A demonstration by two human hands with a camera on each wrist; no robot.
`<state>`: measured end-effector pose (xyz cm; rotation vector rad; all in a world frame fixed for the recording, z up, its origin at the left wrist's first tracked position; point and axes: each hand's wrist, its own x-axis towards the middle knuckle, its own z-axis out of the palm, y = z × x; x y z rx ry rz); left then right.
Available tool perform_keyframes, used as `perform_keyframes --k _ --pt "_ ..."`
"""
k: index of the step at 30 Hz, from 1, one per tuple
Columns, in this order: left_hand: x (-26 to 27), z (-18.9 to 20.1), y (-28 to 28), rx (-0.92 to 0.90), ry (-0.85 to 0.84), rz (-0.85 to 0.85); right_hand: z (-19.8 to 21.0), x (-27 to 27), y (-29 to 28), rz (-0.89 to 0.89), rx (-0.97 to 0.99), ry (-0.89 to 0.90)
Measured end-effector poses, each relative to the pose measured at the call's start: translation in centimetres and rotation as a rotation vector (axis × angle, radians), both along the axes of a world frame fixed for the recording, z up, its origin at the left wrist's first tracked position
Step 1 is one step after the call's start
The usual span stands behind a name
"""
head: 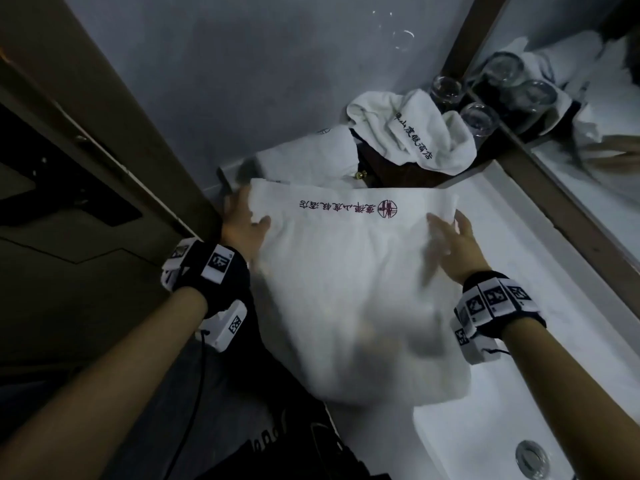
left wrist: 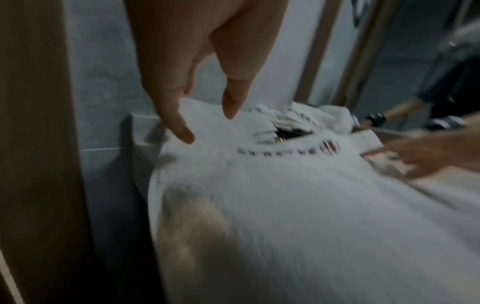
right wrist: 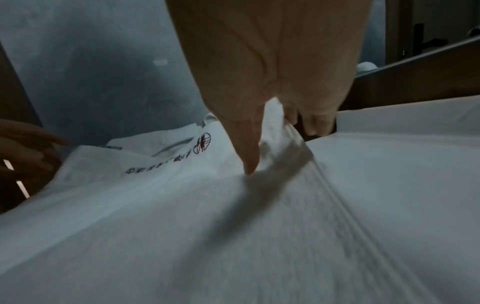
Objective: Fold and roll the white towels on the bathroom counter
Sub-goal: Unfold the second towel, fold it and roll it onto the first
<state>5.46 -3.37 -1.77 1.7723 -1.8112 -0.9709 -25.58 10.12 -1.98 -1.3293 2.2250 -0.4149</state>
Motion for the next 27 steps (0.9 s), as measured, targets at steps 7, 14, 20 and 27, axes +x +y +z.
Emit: perform_keyframes --k 7,14,20,27 --pt "-2.1 -2.3 7.4 -0.054 -0.212 -0.455 -0.4 4.4 2.4 -0.052 -0.066 0.045" --pt "-3.0 -3.0 14.2 -0.041 -0.26 -0.863 -0.2 10.9 7.3 0.398 -0.056 -0.362" --pt "-2.3 -3.6 17.6 -0.117 -0.411 -0.885 -2.1 12.4 11.5 0.574 0.145 -0.165" --pt "-0.3 -4.2 21.3 0.019 -0.397 -0.97 -3.4 13.2 13.8 0.852 0.227 0.224"
